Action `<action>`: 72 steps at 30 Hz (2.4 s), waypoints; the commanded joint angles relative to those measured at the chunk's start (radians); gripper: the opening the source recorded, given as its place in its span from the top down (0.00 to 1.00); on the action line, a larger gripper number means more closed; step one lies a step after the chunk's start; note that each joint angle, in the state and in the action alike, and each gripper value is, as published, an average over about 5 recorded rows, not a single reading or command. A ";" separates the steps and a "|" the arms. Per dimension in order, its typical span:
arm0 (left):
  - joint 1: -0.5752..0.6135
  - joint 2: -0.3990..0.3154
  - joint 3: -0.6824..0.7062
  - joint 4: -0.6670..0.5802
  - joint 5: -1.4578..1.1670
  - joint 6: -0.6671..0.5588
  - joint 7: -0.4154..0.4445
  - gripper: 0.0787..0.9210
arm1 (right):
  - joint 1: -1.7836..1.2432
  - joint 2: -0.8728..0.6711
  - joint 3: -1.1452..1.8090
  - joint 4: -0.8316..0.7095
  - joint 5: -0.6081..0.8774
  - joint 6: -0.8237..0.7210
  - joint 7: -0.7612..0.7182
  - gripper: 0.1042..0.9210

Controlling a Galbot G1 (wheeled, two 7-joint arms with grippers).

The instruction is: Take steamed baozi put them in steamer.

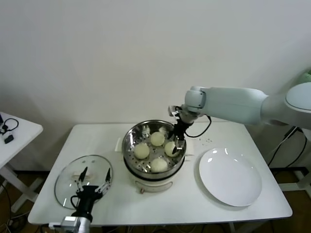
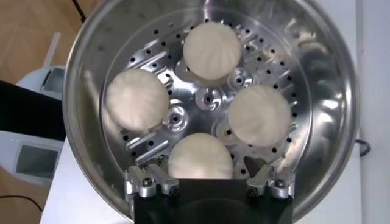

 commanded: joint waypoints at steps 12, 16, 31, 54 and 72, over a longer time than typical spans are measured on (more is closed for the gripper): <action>-0.047 -0.014 0.014 0.007 0.010 0.016 -0.015 0.12 | 0.015 -0.223 0.225 0.131 -0.006 0.038 0.174 0.12; -0.063 -0.011 0.008 0.007 0.008 0.024 -0.018 0.12 | -0.044 -0.302 0.303 0.174 -0.079 0.051 0.226 0.12; -0.092 -0.015 0.002 0.005 0.026 0.035 -0.021 0.12 | -0.582 -0.639 1.033 0.332 -0.349 0.083 0.362 0.12; -0.072 -0.031 -0.022 0.016 0.048 -0.004 0.001 0.12 | -1.894 -0.236 2.351 0.609 -0.574 0.338 0.542 0.12; -0.048 -0.030 -0.065 0.012 0.015 -0.008 0.037 0.12 | -2.166 0.130 2.435 0.655 -0.667 0.484 0.576 0.12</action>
